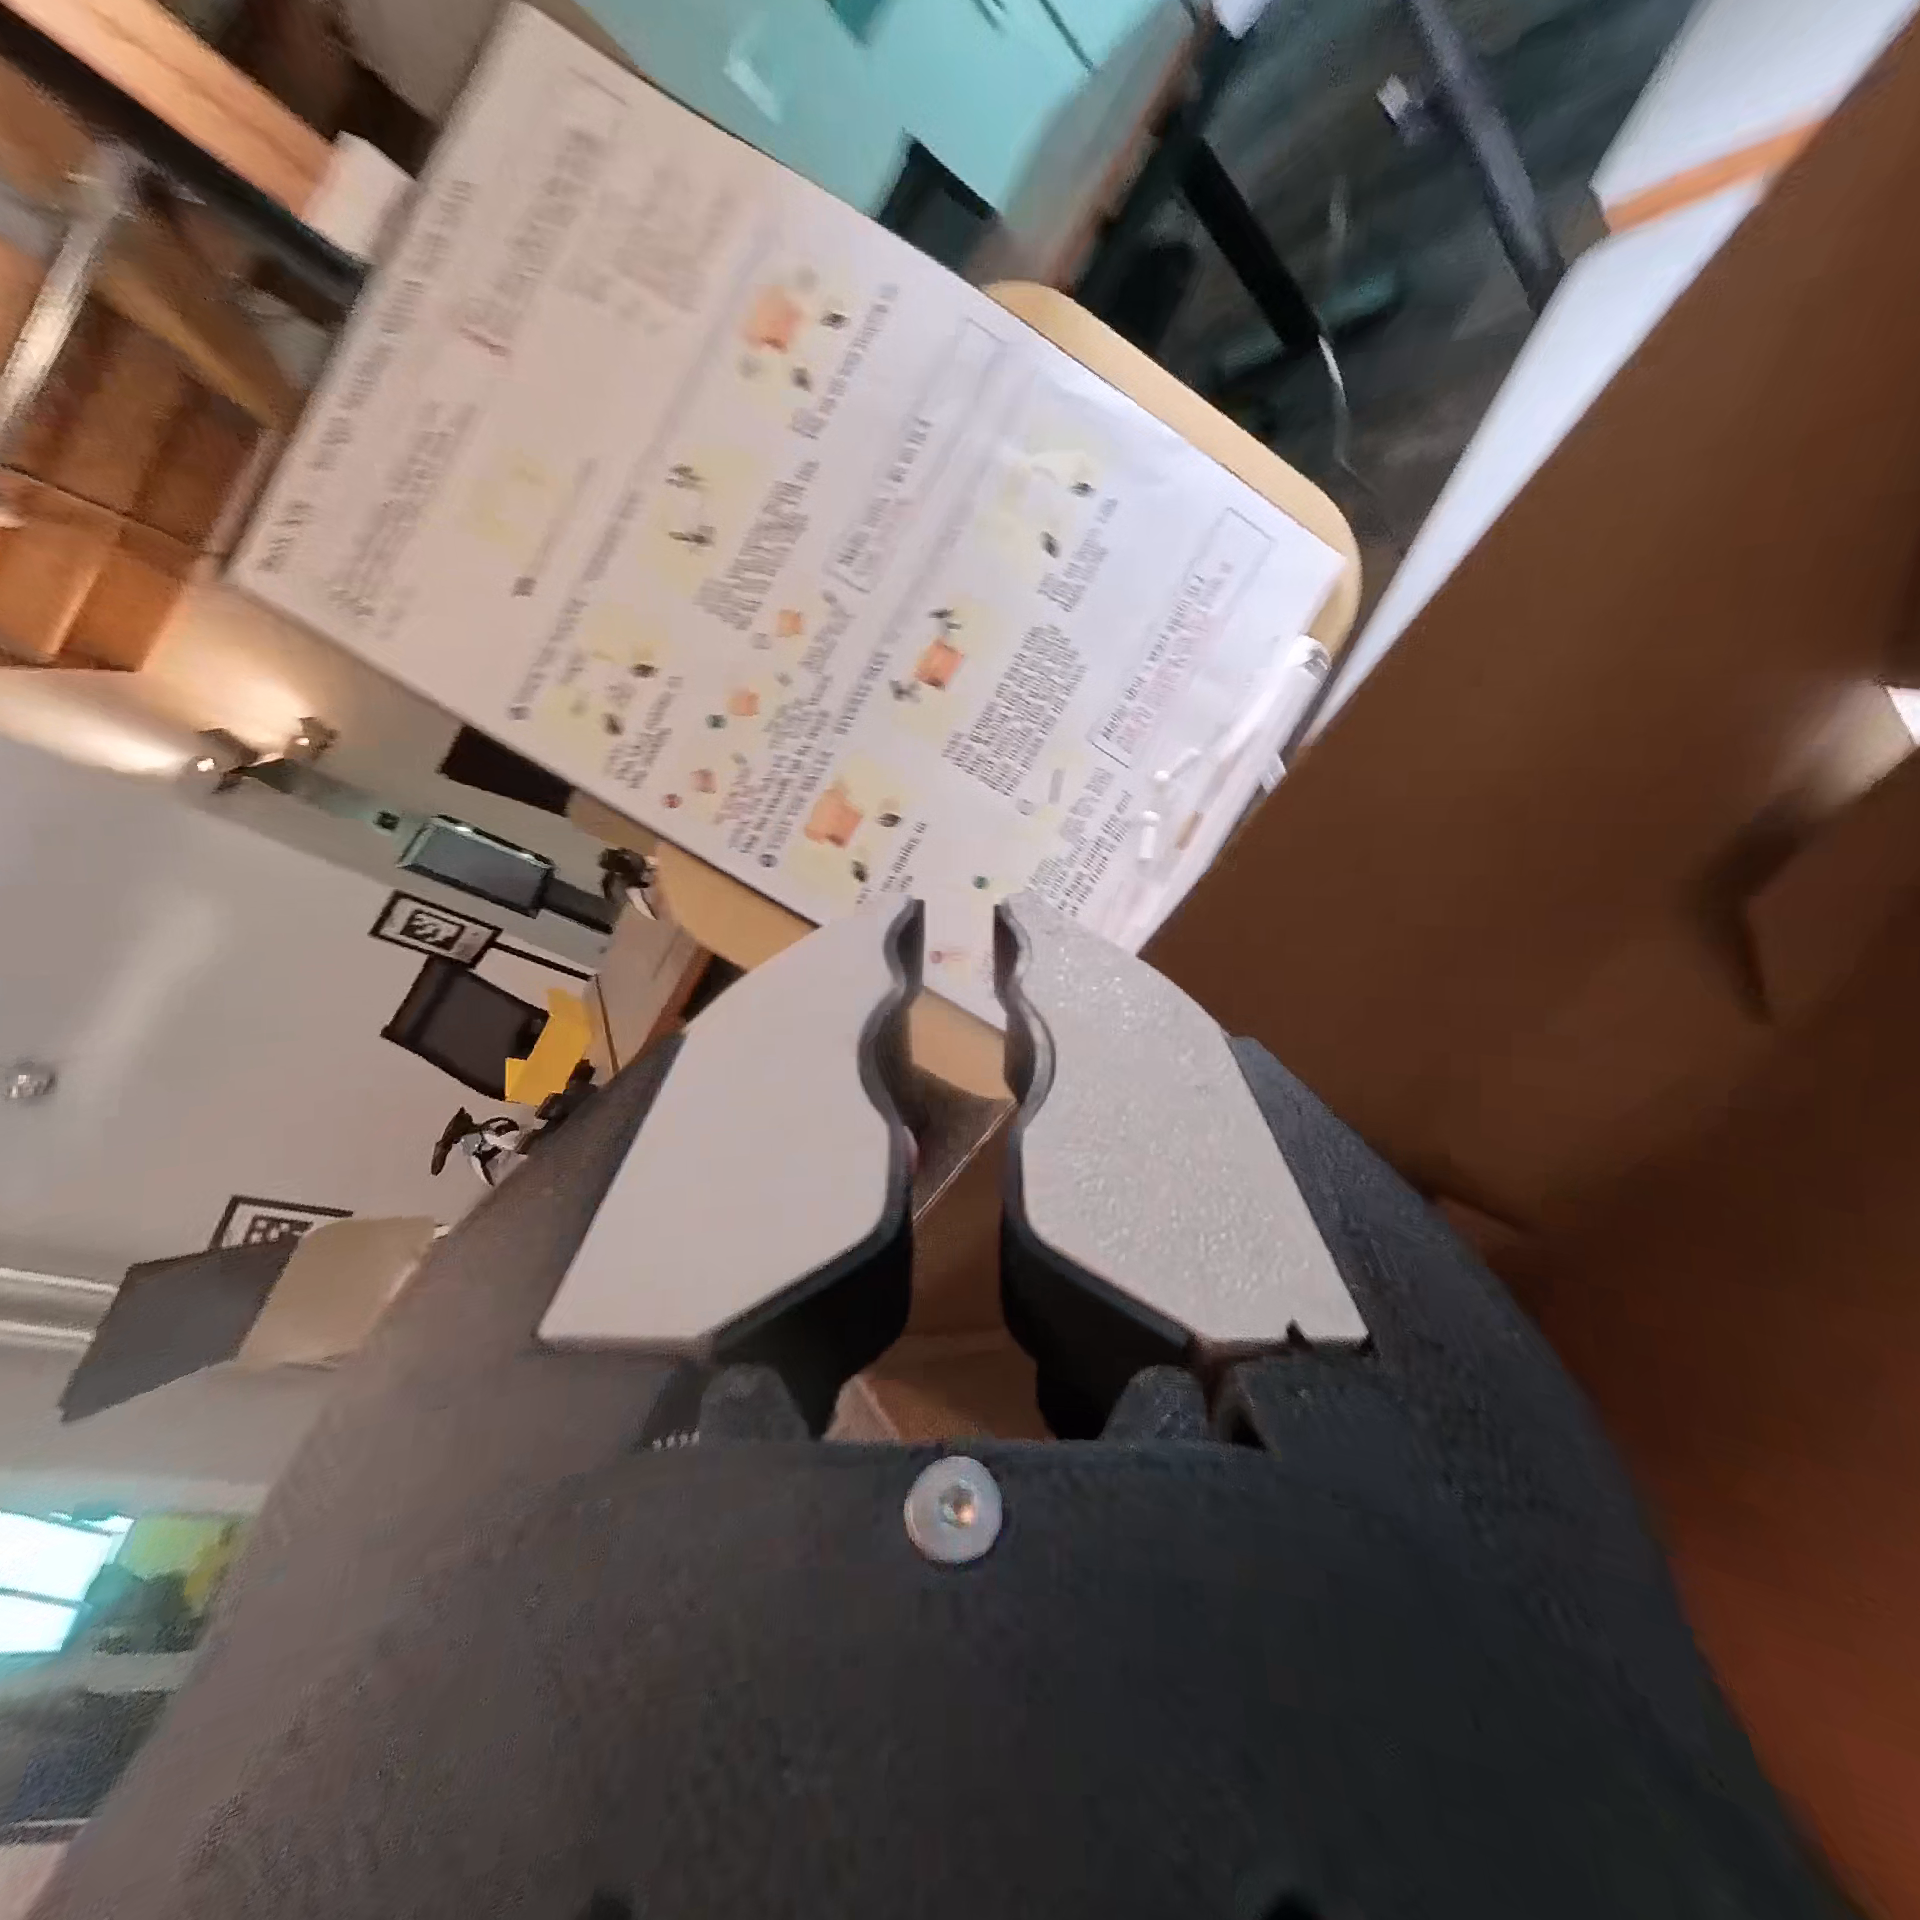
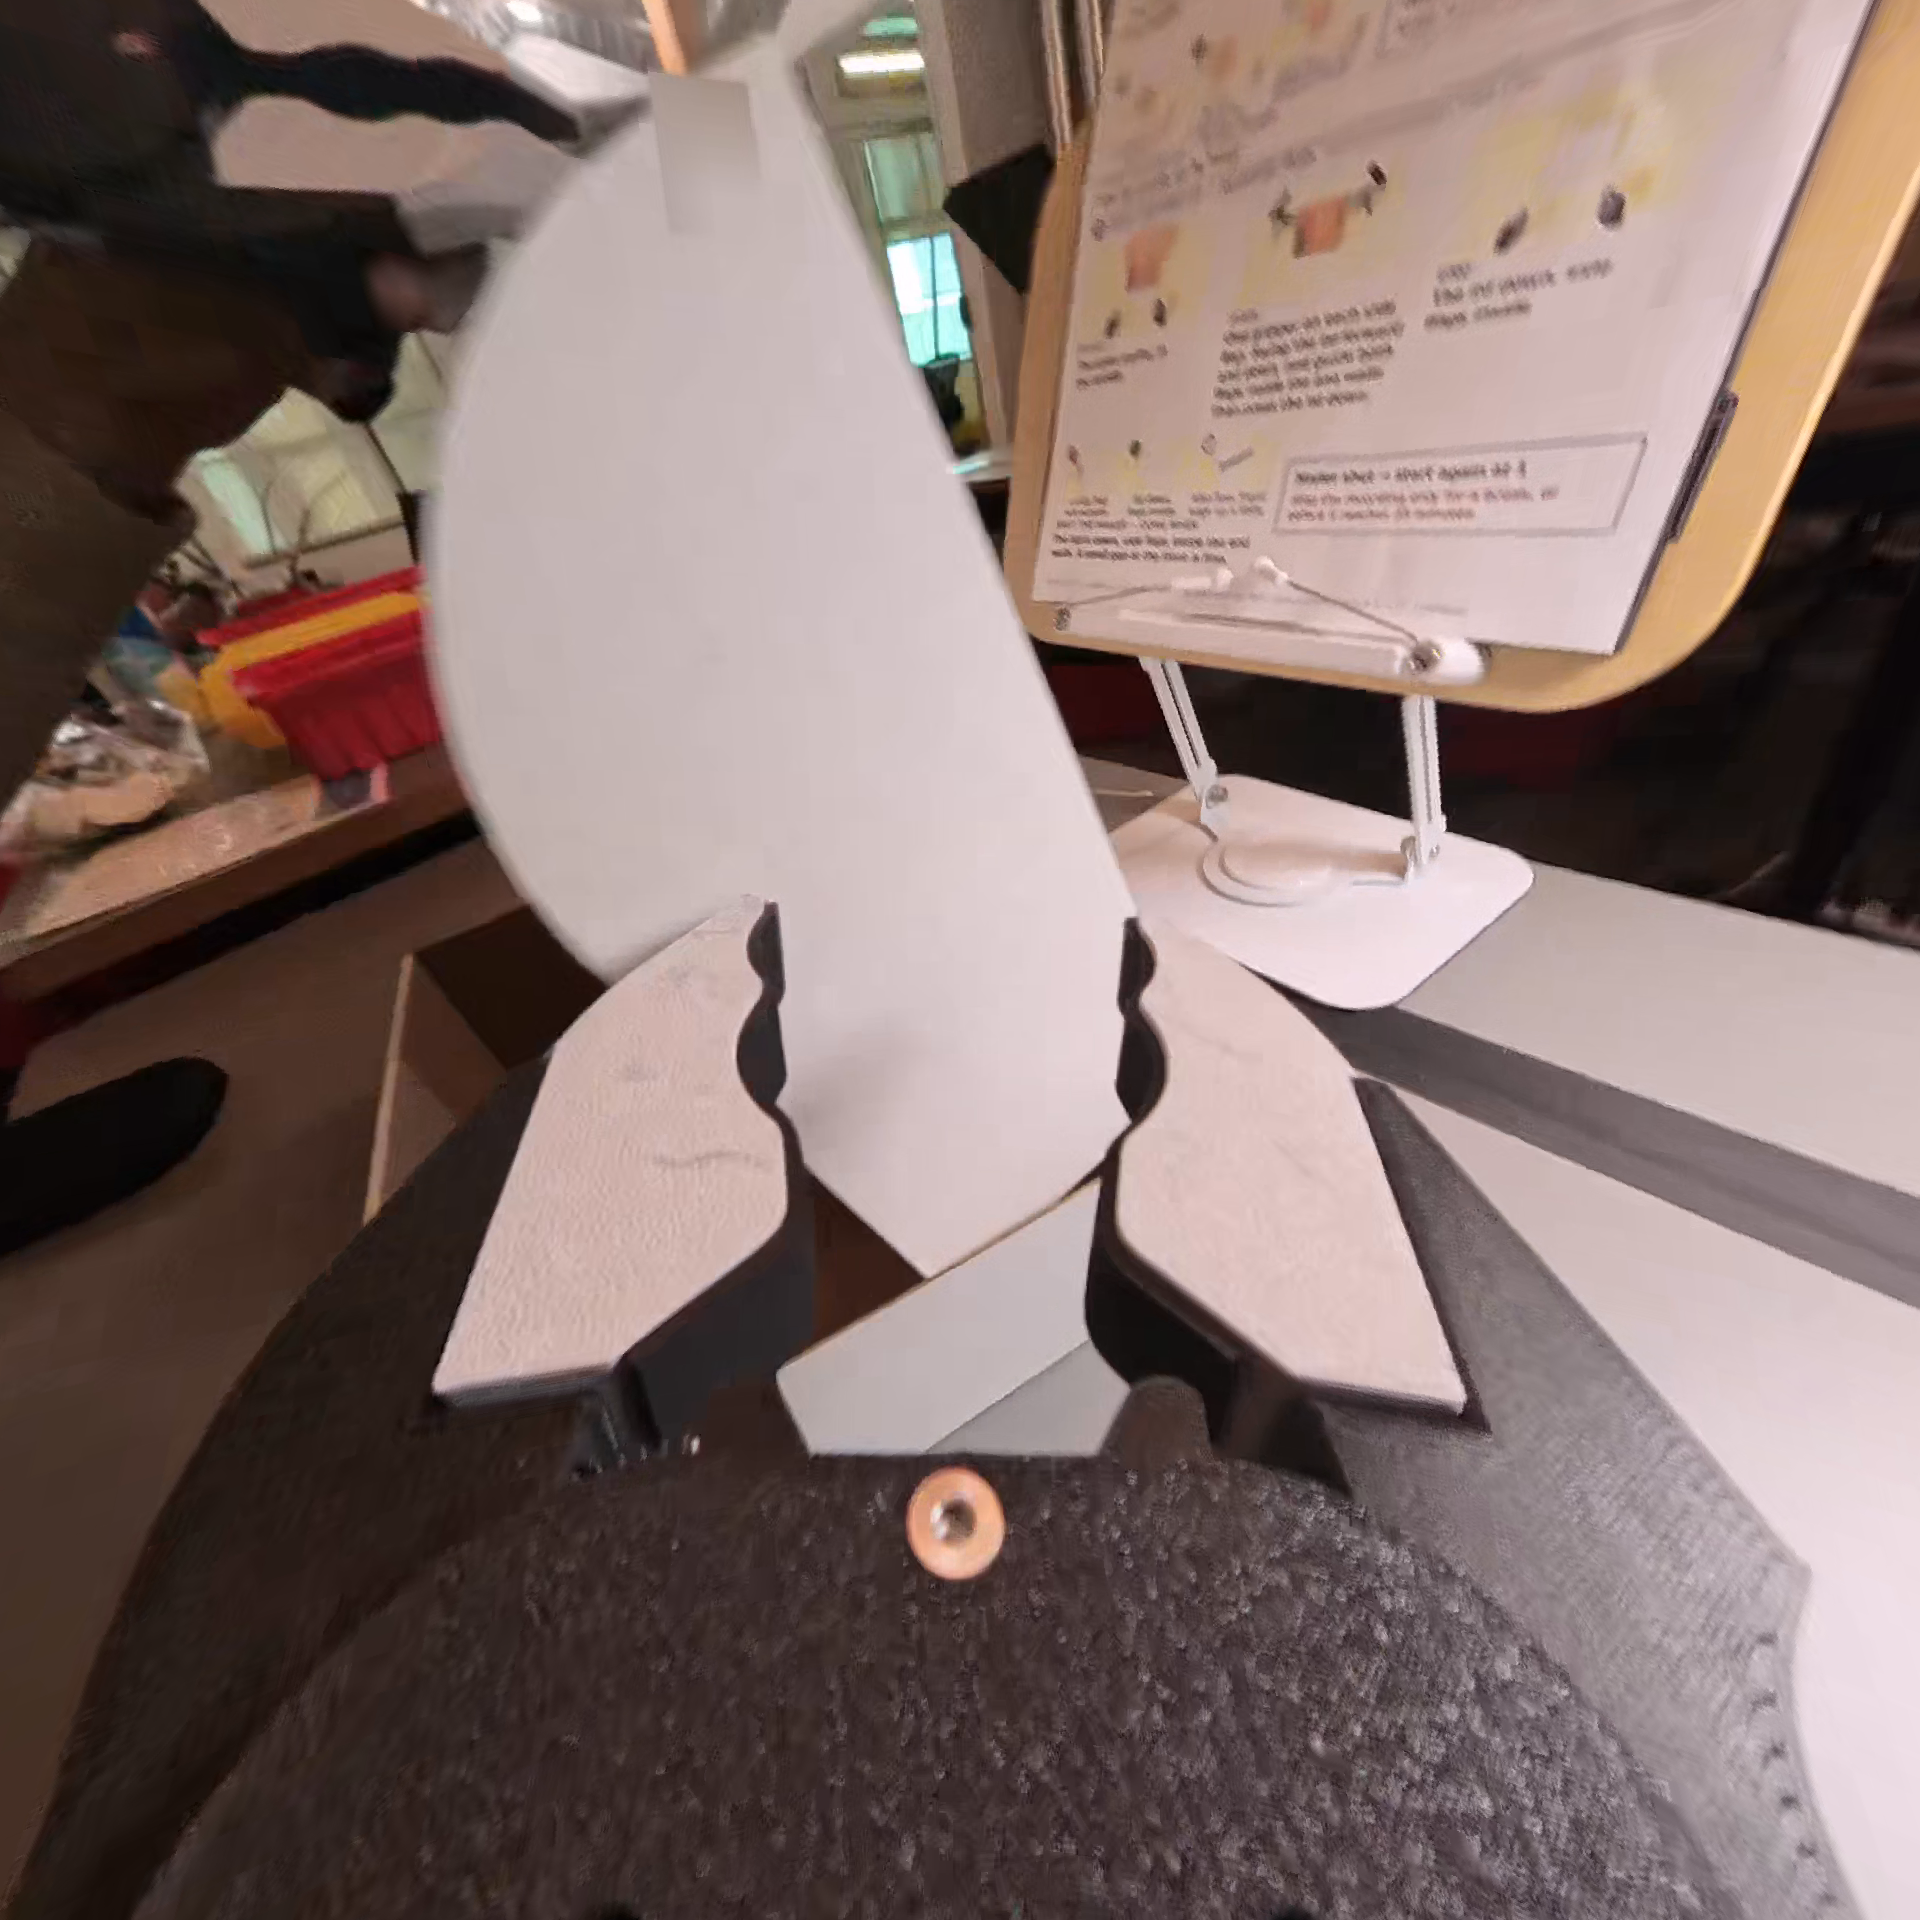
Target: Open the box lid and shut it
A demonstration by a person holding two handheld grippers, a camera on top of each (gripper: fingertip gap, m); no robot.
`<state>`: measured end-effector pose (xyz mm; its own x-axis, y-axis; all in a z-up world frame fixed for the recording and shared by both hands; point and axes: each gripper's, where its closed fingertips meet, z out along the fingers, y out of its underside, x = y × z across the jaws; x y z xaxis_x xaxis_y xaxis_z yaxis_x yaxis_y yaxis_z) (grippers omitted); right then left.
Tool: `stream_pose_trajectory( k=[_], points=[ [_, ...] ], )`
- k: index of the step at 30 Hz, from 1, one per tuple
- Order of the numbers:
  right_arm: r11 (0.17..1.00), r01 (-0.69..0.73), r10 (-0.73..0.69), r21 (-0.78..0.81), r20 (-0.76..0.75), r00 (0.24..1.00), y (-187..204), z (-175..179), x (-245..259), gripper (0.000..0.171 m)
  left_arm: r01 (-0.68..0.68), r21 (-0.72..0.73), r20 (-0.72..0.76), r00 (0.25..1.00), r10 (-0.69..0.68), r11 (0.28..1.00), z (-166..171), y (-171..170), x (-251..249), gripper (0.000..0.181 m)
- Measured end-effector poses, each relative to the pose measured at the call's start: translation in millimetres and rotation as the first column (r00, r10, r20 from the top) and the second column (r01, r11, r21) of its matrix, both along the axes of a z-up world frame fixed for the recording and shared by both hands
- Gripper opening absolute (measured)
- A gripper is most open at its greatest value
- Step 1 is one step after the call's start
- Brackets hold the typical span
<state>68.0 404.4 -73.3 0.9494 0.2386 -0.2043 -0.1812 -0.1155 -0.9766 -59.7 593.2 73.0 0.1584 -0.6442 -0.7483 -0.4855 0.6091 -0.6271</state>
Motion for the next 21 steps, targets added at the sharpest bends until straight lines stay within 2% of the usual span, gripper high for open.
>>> stream_pose_trajectory(
  k=[3,6,11,13,15,16,18,21],
  points=[
    [0.999,0.03,-0.037,0.043,0.158,0.987,-19.8,7.5,-25.3,0.07,0.046,-0.123,0.214,0.977,-0.019,0.991,15.6,-7.0,-32.3,0.028],
    [0.994,0.094,-0.103,0.046,0.259,0.96,-30.6,6.1,-31.6,0.071,0.099,-0.247,0.376,0.927,0.001,0.964,9.0,-7.6,-80.7,0.042],
    [0.996,0.087,-0.091,0.027,0.288,0.953,-43.6,-8.3,-56.8,0.076,0.264,-0.465,0.504,0.863,0.008,0.845,-54.3,-13.5,-144.9,0.06],
    [0.995,0.104,-0.102,0.011,0.326,0.94,-40.1,-15.9,-63.8,0.072,0.242,-0.499,0.461,0.887,0.018,0.832,-88.5,-12.1,-150.5,0.064],
    [0.982,0.186,-0.164,-0.019,0.394,0.905,-27.9,-23.4,-55.9,0.066,0.194,-0.539,0.384,0.923,0.034,0.82,-121.8,-7.1,-140.1,0.067],
    [0.978,0.204,-0.172,-0.036,0.413,0.894,-21.2,-25.9,-53.9,0.062,0.177,-0.559,0.353,0.935,0.039,0.81,-134.6,-4.6,-132.2,0.066],
    [0.969,0.242,-0.203,-0.045,0.406,0.891,-9.5,-24.2,-49.4,0.042,0.106,-0.544,0.309,0.948,0.082,0.833,-151.1,9.7,-118.5,0.051],
    [0.95,0.311,-0.266,-0.037,0.43,0.863,4.7,-18.9,-32.4,0.024,0.036,-0.46,0.277,0.955,0.104,0.887,-161.3,25.7,-103.6,0.009]
  ],
)
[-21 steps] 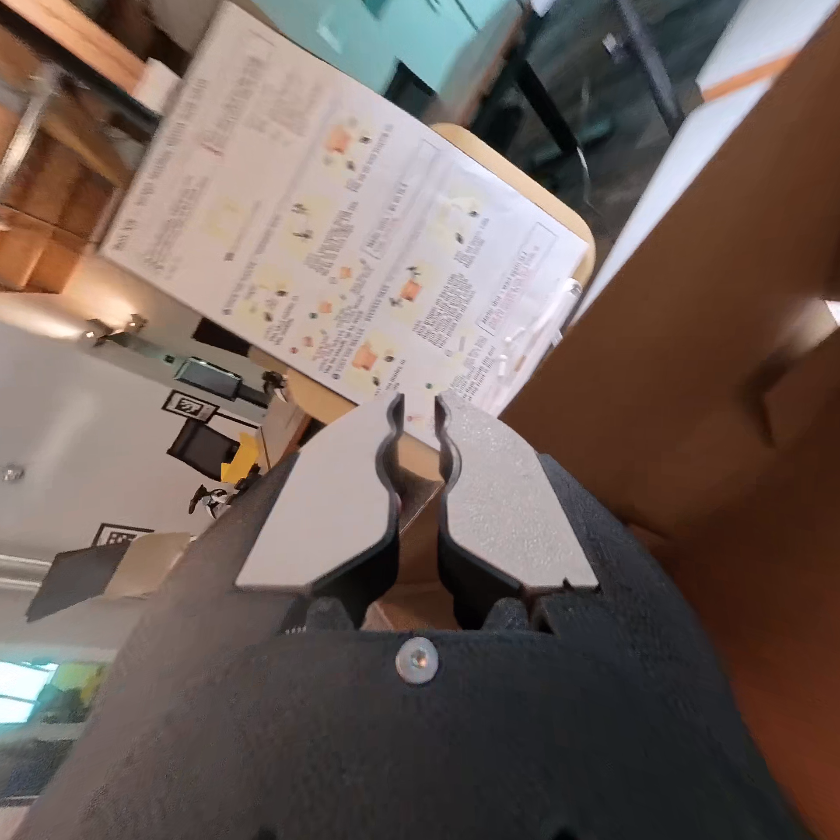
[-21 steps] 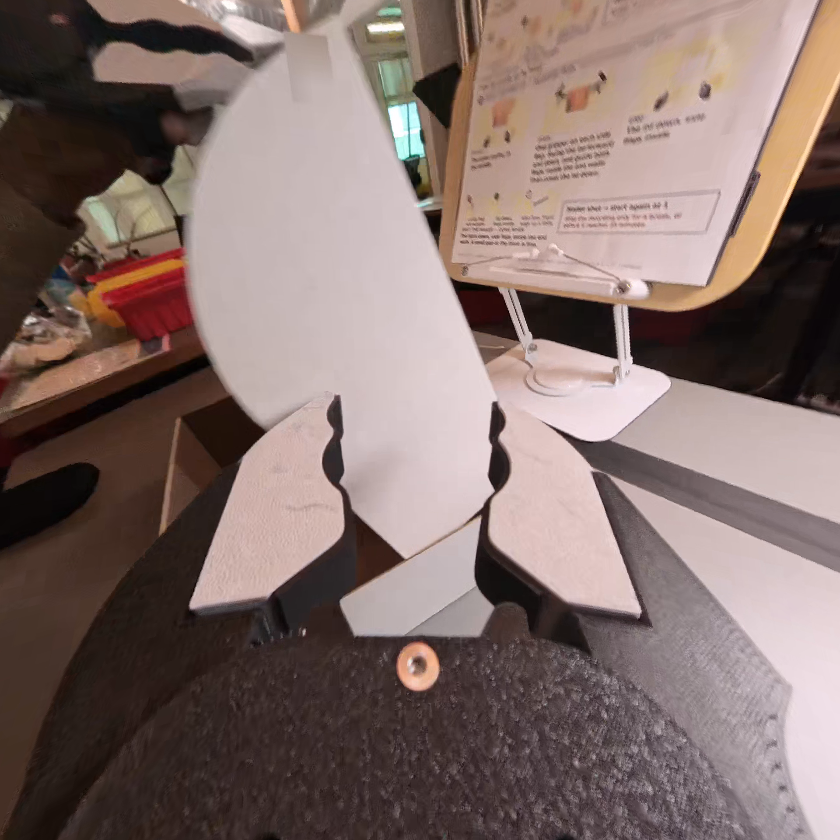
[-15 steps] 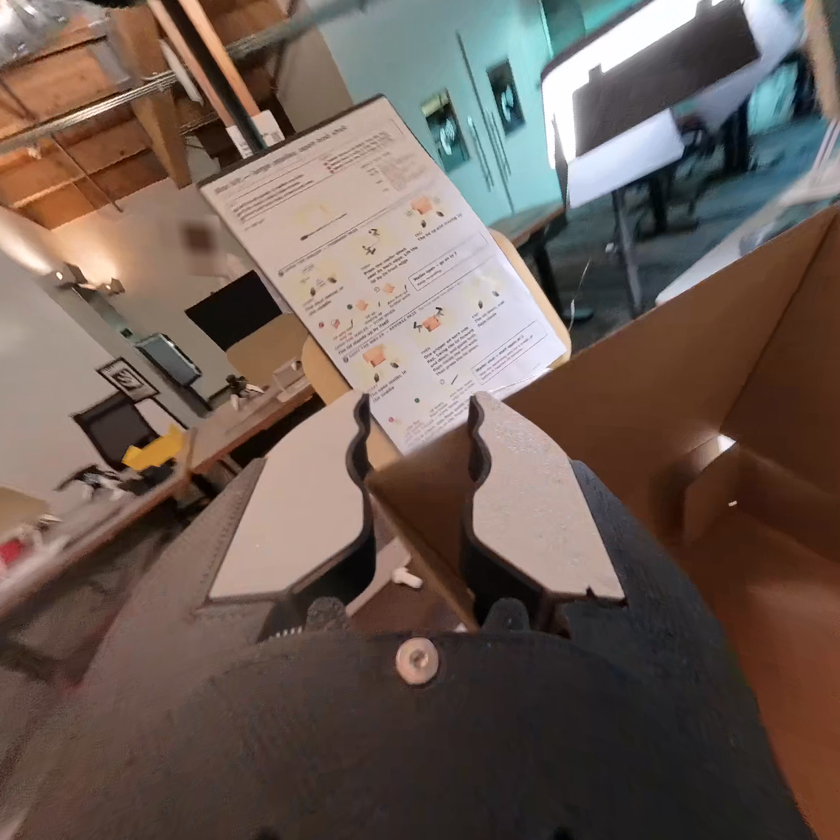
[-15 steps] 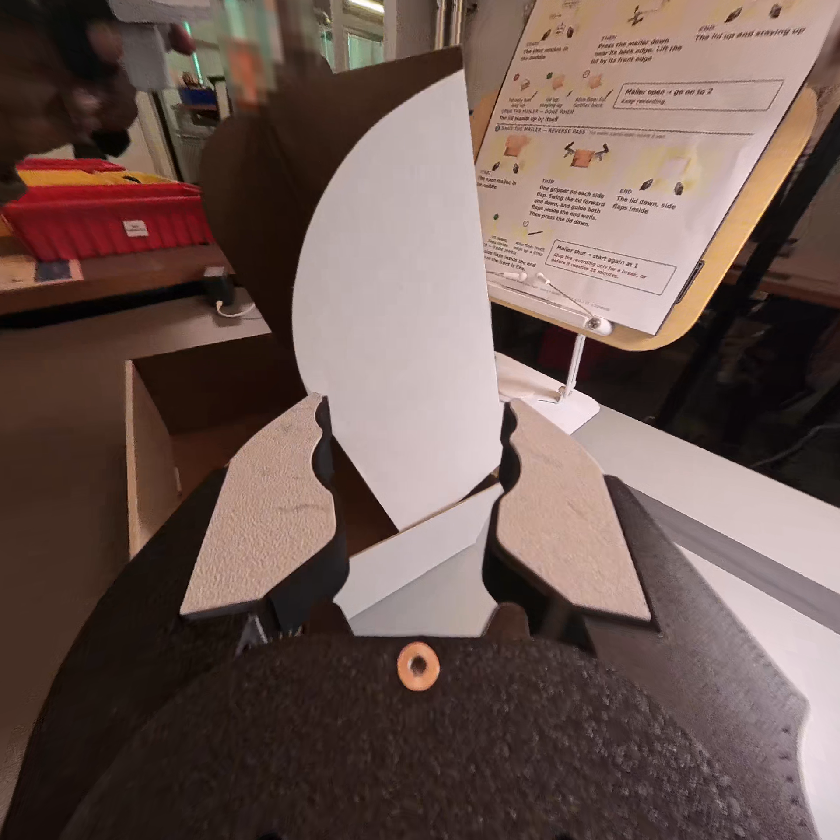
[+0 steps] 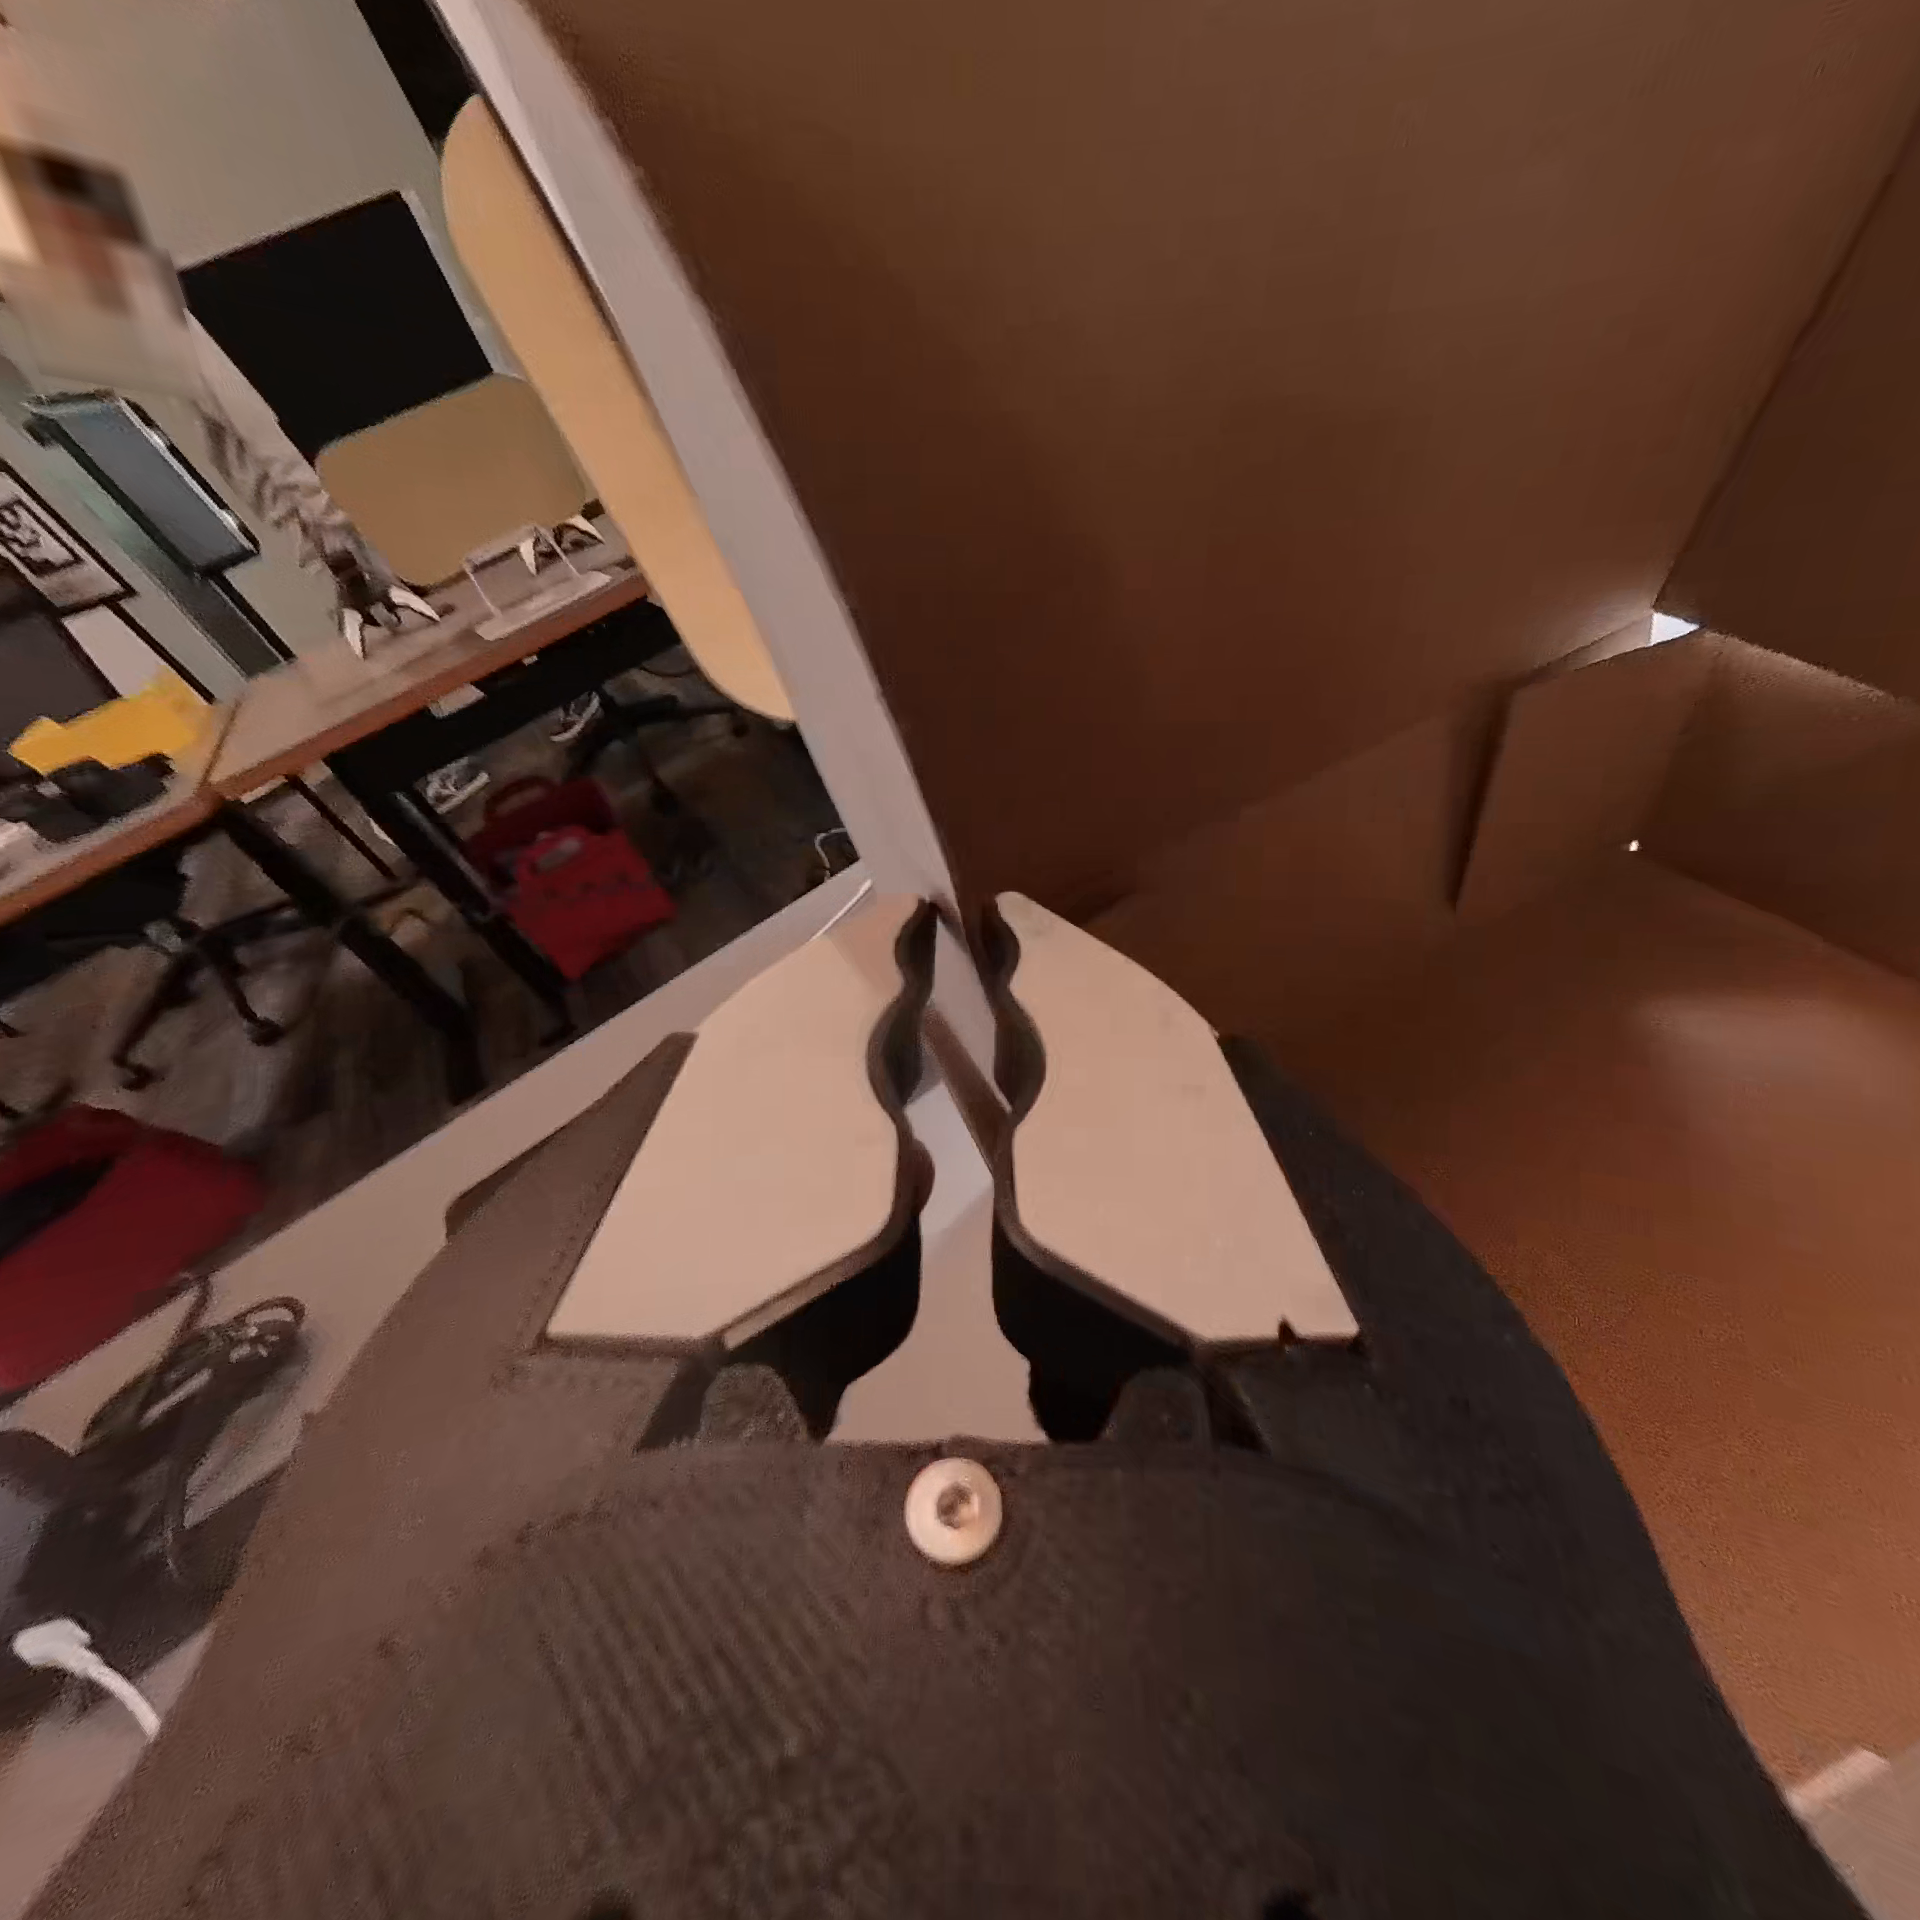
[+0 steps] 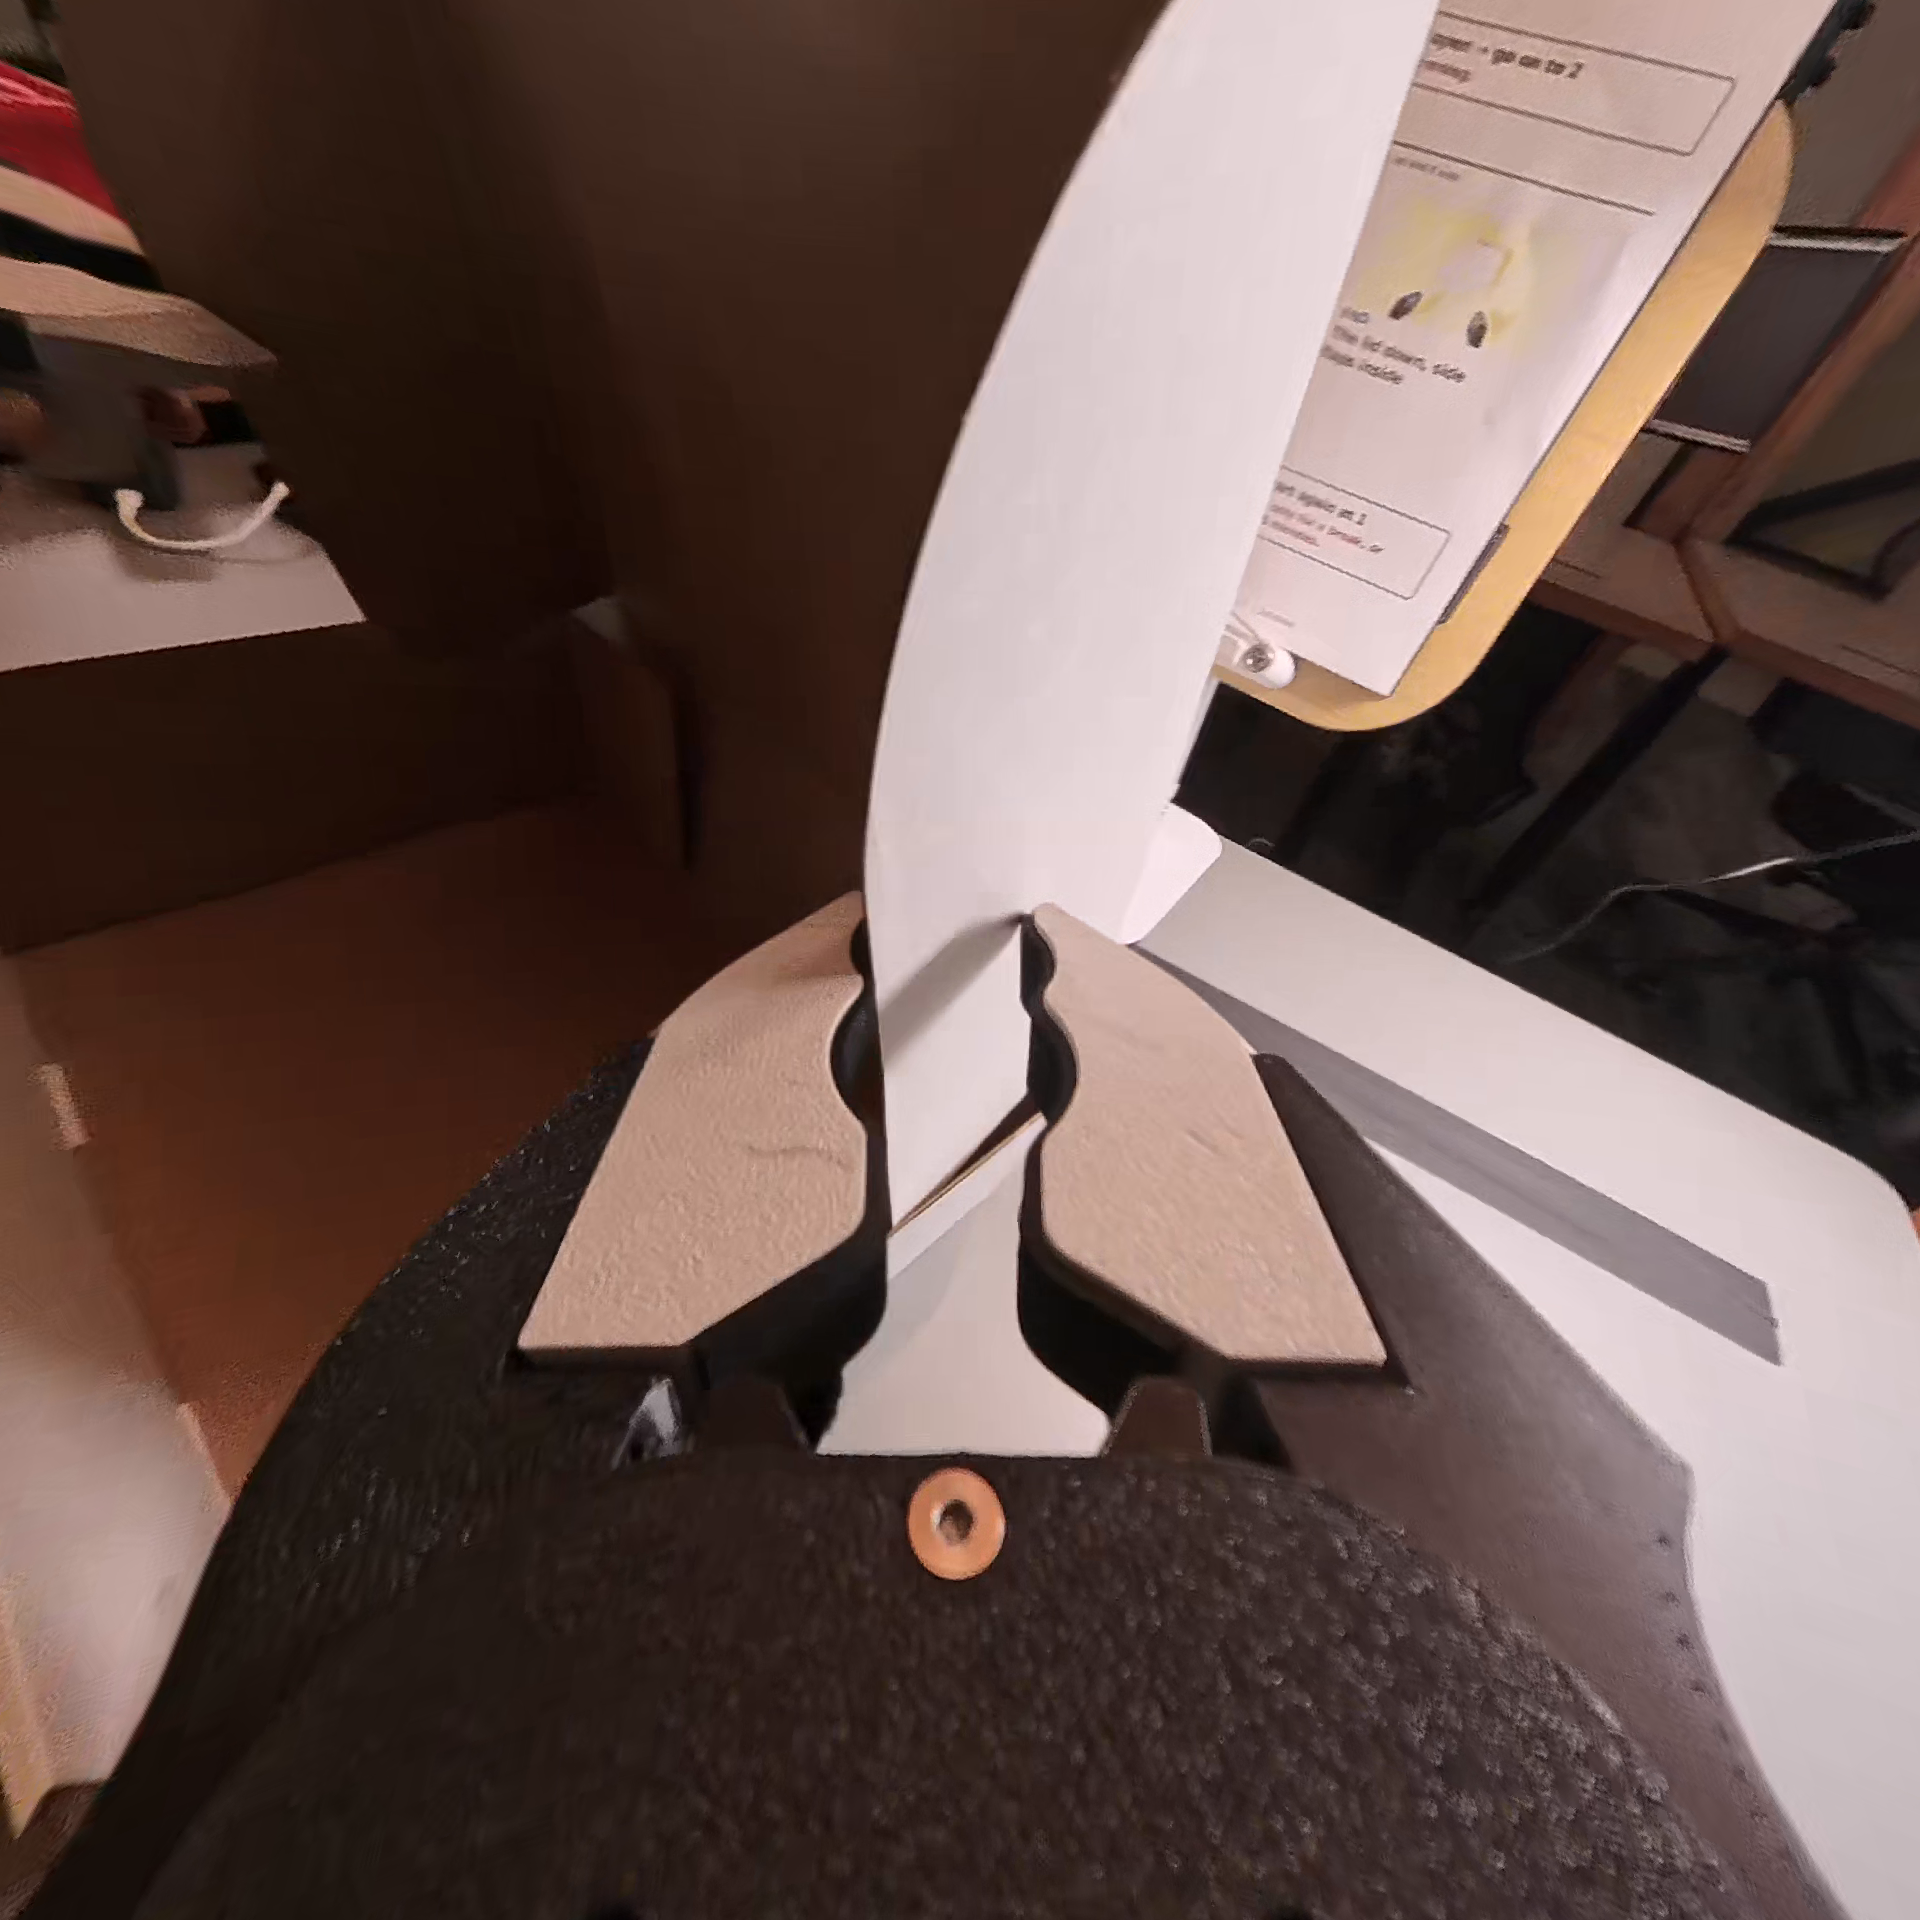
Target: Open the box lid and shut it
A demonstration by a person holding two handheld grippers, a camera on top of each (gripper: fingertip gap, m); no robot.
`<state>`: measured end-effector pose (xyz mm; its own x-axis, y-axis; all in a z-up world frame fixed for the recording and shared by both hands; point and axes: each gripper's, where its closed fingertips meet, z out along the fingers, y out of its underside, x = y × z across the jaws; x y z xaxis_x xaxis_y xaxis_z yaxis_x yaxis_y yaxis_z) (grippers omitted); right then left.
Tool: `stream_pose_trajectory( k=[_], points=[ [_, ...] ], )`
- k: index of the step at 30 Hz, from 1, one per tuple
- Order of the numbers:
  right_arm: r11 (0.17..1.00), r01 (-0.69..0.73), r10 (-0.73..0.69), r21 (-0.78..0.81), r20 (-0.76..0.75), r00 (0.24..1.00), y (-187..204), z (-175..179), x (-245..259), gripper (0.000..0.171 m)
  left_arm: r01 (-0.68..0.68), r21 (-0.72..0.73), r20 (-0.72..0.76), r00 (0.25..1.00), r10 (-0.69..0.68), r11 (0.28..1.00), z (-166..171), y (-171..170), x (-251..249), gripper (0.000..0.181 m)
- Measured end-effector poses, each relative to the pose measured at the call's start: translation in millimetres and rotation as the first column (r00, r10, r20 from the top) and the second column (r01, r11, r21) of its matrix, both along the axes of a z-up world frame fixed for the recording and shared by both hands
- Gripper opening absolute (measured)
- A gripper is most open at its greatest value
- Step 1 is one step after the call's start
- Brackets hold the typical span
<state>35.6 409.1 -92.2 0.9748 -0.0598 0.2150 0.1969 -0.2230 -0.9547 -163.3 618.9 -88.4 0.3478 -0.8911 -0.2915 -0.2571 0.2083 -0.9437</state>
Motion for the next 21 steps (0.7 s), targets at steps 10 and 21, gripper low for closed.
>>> stream_pose_trajectory(
  k=[10,21],
  points=[
    [0.99,0.102,-0.096,-0.096,0.064,0.993,55.3,7.0,70.1,0.013,-0.039,0.009,-0.052,0.998,0.039,0.999,6.4,0.4,38.3,0.012],
    [0.995,0.042,-0.036,0.089,-0.07,0.997,-9.9,17.9,43.7,0.045,0.004,-0.134,0.155,0.988,0.017,0.991,6.2,-51.3,-16.1,0.042]
  ],
)
